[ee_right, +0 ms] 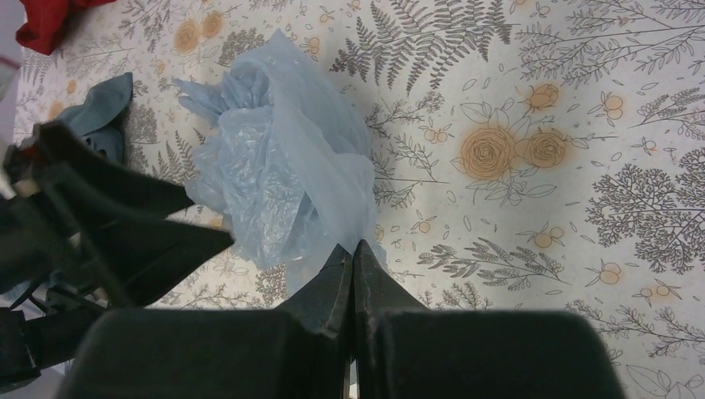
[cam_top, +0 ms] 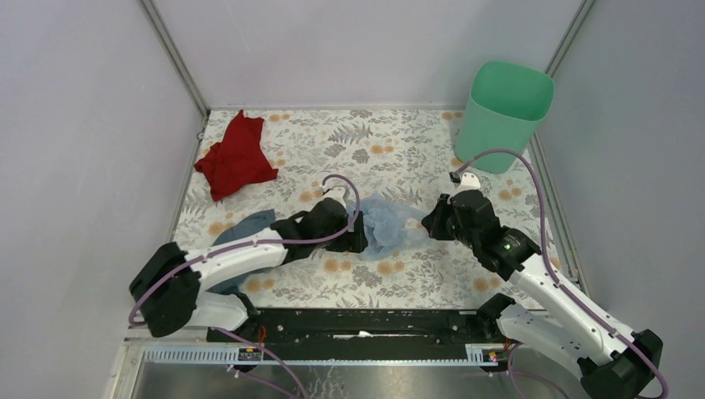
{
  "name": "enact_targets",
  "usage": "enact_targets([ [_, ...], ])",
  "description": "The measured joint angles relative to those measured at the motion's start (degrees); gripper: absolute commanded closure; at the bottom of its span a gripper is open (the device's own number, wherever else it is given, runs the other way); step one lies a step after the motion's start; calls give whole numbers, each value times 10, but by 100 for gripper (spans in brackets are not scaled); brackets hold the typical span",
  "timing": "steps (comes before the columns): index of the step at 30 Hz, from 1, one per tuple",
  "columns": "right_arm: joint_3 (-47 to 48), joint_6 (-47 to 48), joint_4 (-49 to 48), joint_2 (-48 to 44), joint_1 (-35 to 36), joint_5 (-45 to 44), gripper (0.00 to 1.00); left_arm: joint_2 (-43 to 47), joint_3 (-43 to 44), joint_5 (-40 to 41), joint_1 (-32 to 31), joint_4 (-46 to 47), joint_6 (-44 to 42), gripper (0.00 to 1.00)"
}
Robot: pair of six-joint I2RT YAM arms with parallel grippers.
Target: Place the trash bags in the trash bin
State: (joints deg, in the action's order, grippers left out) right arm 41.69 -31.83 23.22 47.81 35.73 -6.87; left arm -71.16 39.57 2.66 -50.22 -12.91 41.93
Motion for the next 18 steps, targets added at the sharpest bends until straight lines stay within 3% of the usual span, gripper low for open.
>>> enact_targets([
  [2, -3, 0, 0, -5, 0, 5, 100, -47, 31, 32, -4, 2, -11, 25],
  [6, -17, -2, -2, -28, 0, 6, 100, -77, 50, 70, -4, 19, -18, 21],
  [8, -27, -2, -6, -37, 0, 6, 100, -77, 50, 80, -4, 31, -19, 23],
  [10, -37, -2, -9, -41, 0, 8, 100, -77, 50, 90, -5, 43, -19, 37],
  [13, -47, -2, -10, -38, 0, 9, 100, -83, 51, 108, -5, 52, -24, 70],
  [15, -51, -2, -11, -33, 0, 9, 100, -89, 53, 125, -4, 48, -25, 85],
  [17, -59, -2, -13, -32, 0, 9, 100, -88, 53, 140, 1, 43, -32, 100],
  [18, -66, -2, -16, -33, 0, 9, 100, -83, 53, 142, 8, 40, -36, 100],
])
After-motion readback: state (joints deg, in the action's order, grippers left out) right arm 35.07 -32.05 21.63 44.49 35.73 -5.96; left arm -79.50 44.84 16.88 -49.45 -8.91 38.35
